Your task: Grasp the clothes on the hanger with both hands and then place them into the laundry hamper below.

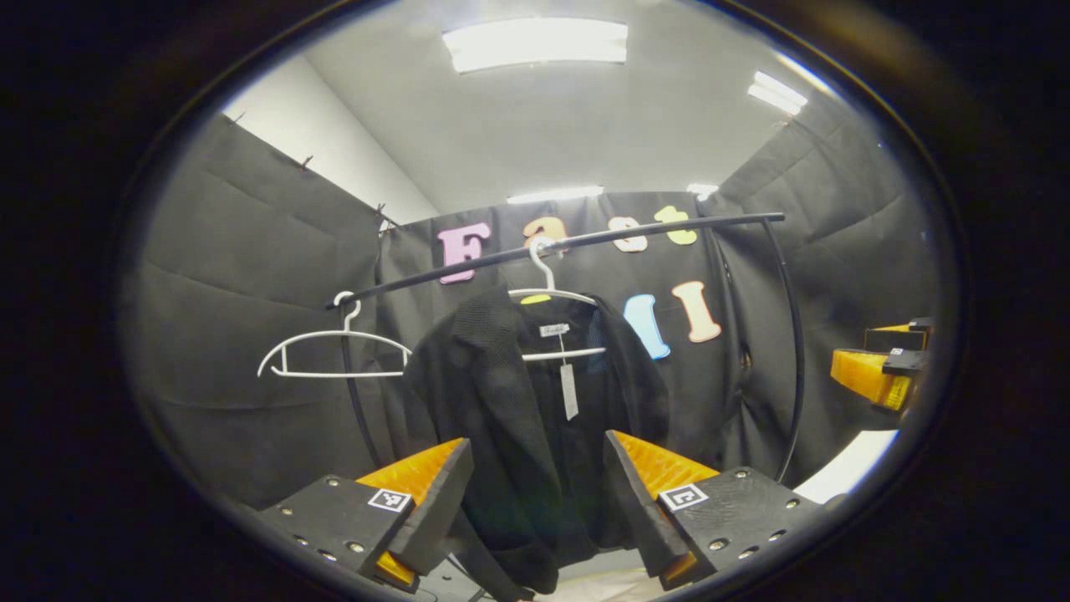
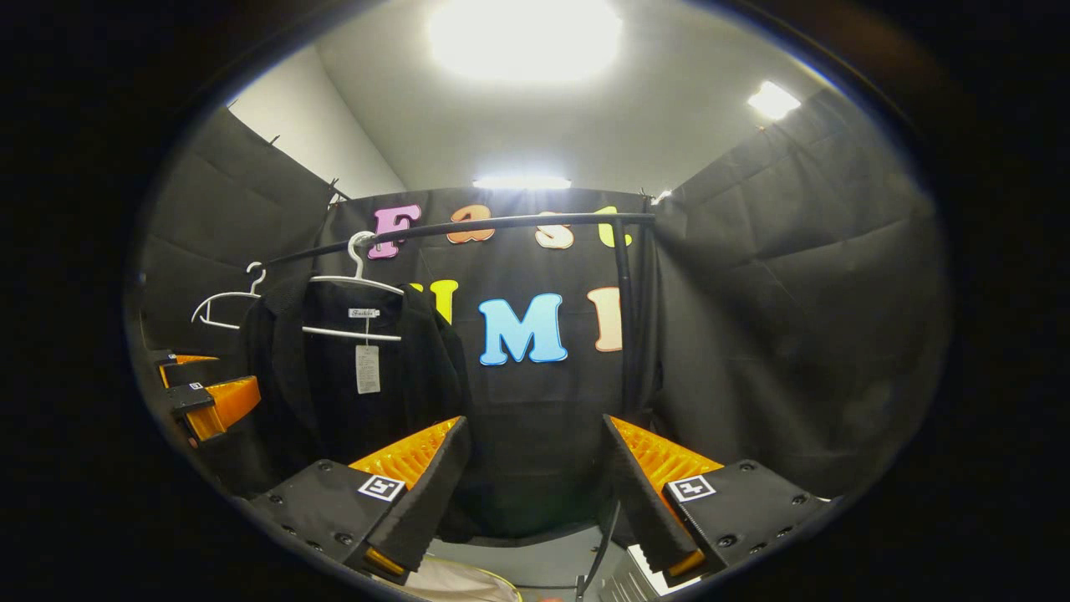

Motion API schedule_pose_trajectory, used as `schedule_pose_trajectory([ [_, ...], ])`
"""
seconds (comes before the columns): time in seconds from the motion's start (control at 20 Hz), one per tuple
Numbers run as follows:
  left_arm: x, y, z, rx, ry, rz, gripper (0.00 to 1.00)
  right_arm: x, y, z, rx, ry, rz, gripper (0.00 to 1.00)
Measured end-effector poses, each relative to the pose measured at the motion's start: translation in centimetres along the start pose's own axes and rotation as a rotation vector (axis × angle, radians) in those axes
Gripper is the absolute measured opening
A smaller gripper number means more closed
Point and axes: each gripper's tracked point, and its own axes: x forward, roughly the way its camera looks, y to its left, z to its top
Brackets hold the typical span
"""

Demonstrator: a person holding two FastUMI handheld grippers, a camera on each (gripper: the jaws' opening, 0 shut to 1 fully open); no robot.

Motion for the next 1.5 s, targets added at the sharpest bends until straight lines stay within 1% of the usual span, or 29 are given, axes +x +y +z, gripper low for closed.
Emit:
schedule_pose_trajectory([
  [0.2,1.1,1.6,0.4,-0.021,0.002,0.004,0.92,1.7,2.5,0.7,0.003,-0.008,0.027,0.97],
  [0.35,1.9,2.4,0.8,-0.037,0.006,0.022,0.92,3.2,4.5,0.9,0.048,0.014,0.073,0.97],
  [0.6,3.4,2.1,1.4,-0.025,0.012,0.048,0.92,6.3,6.0,1.2,0.071,0.018,0.144,0.98],
  [0.8,4.8,1.6,1.8,-0.012,0.019,0.105,0.92,9.4,7.6,0.5,0.070,0.037,0.239,0.98],
  [1.0,6.6,1.2,1.7,0.003,0.029,0.150,0.92,12.4,9.3,0.0,0.074,0.060,0.316,0.97],
  [1.2,9.4,1.8,1.4,0.040,0.047,0.201,0.92,15.3,11.0,0.1,0.053,0.049,0.373,0.98],
  [1.4,11.9,2.3,0.9,0.038,0.060,0.242,0.92,17.9,13.4,0.2,0.057,0.048,0.439,0.97],
  [1.5,12.9,2.4,0.3,0.036,0.076,0.259,0.92,19.3,14.0,0.3,0.058,0.049,0.456,0.96],
])
